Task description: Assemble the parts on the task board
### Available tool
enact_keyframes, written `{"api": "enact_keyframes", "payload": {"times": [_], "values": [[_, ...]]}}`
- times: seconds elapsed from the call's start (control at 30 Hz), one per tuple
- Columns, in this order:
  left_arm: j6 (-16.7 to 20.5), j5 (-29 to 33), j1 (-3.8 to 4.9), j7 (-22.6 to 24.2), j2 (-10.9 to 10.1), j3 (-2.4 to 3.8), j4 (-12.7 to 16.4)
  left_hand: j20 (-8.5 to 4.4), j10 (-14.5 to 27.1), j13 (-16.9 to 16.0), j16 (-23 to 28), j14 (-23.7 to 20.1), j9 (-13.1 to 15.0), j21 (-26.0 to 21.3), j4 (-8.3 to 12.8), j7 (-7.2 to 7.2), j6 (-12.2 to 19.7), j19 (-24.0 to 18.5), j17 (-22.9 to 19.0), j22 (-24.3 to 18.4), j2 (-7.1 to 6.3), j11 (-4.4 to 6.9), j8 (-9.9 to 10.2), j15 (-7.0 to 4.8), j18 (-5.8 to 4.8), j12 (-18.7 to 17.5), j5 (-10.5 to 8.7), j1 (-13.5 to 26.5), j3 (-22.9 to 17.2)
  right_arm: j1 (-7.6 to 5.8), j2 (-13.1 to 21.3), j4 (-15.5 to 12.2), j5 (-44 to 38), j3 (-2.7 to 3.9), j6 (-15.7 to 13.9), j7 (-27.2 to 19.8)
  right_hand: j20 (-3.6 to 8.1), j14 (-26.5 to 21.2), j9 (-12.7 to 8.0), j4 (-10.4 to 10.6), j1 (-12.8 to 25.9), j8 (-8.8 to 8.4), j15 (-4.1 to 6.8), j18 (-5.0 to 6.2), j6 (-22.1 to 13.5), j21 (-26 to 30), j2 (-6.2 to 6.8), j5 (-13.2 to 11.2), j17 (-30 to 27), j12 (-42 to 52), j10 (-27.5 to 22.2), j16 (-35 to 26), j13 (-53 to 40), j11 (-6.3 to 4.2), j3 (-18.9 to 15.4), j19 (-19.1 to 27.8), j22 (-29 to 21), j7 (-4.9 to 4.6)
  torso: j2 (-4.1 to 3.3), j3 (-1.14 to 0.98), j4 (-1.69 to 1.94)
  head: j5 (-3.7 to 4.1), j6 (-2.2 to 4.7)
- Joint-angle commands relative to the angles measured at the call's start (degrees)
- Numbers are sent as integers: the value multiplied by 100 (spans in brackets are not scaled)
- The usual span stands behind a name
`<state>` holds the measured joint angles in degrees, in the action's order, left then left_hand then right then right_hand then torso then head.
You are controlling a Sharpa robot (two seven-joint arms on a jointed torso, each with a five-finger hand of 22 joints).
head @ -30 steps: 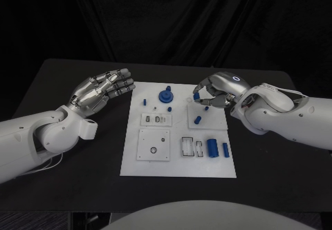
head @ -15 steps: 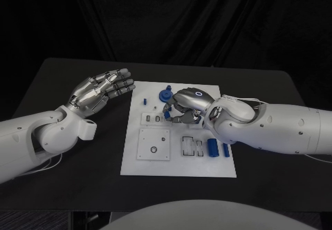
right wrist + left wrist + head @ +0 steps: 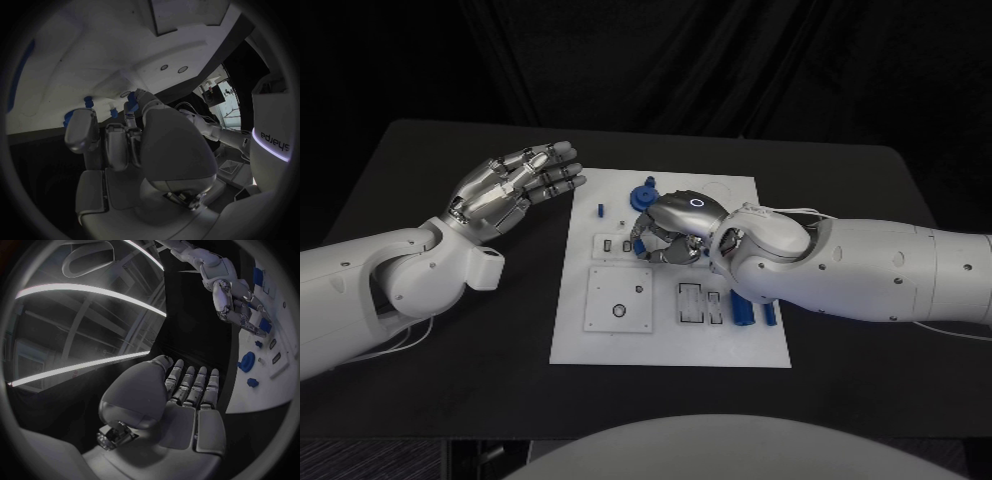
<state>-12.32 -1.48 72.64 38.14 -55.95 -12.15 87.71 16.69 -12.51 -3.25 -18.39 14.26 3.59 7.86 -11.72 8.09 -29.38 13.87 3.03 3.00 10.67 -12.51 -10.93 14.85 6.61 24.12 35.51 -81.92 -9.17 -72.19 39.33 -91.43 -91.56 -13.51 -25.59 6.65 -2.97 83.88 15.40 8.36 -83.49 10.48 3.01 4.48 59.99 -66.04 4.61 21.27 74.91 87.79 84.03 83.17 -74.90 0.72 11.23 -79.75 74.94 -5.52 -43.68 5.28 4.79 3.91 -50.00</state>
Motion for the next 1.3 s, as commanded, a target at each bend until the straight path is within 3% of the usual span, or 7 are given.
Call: {"api": "enact_keyframes", "payload": {"times": [0.03,0.27,0.47,1.0,1.23,1.3], "values": [[-151,-14,-13,26,15,4,0,2,-7,-6,-29,-17,4,14,0,15,5,-14,5,-8,-4,-41,3,34,-115,17,-1,65,-30,24,1,6,-263,2,137,468,3,375,453,-45,-9,88,37,93,143,55,20,40,875,-31,243,-39,-1187,-50,9,44,521,106,-6,-9,24,12,0],[-182,-14,-20,1,41,4,-28,2,-2,-4,-24,-24,3,12,-2,16,12,-17,4,-9,-1,-43,6,35,-116,9,-8,70,-40,36,11,12,-386,2,124,713,1,364,478,-75,-16,75,32,106,122,126,16,90,852,-44,226,-67,-1174,-42,29,74,499,97,-4,-2,8,11,0],[-213,-14,-26,-52,64,4,-61,1,9,-2,-25,-30,0,6,-9,23,32,-26,3,-12,10,-43,14,38,-120,1,-18,83,-70,43,15,22,-472,2,78,855,0,359,487,-84,-16,73,30,109,119,146,16,107,839,-46,223,-82,-1172,-41,35,81,492,95,-4,-6,19,33,0],[-277,-14,-35,-104,89,4,-99,1,11,-2,-27,-30,0,5,-10,24,31,-27,3,-13,11,-43,14,39,-121,-2,-20,85,-74,91,-47,105,-500,3,83,939,-3,357,531,-127,-9,59,26,113,98,169,21,208,830,-42,228,-92,-1178,-32,62,80,492,82,-5,-8,12,14,0],[-289,-14,-42,-117,91,4,-115,1,11,-2,-27,-30,0,5,-10,24,31,-27,3,-13,11,-43,14,39,-121,-2,-20,85,-74,110,-66,132,-501,3,176,971,-11,352,550,-140,39,3,13,118,7,210,44,151,811,-59,204,-114,-1157,-12,62,88,482,56,2,-6,14,12,0],[-293,-14,-45,-118,95,4,-122,1,11,-2,-27,-30,0,5,-10,24,31,-27,3,-13,11,-43,14,39,-121,-2,-20,85,-74,113,-70,139,-501,3,205,969,-26,345,556,-135,91,-61,-7,122,-96,253,57,12,795,-73,184,-133,-1140,15,57,99,472,27,2,-7,15,11,0]]}}
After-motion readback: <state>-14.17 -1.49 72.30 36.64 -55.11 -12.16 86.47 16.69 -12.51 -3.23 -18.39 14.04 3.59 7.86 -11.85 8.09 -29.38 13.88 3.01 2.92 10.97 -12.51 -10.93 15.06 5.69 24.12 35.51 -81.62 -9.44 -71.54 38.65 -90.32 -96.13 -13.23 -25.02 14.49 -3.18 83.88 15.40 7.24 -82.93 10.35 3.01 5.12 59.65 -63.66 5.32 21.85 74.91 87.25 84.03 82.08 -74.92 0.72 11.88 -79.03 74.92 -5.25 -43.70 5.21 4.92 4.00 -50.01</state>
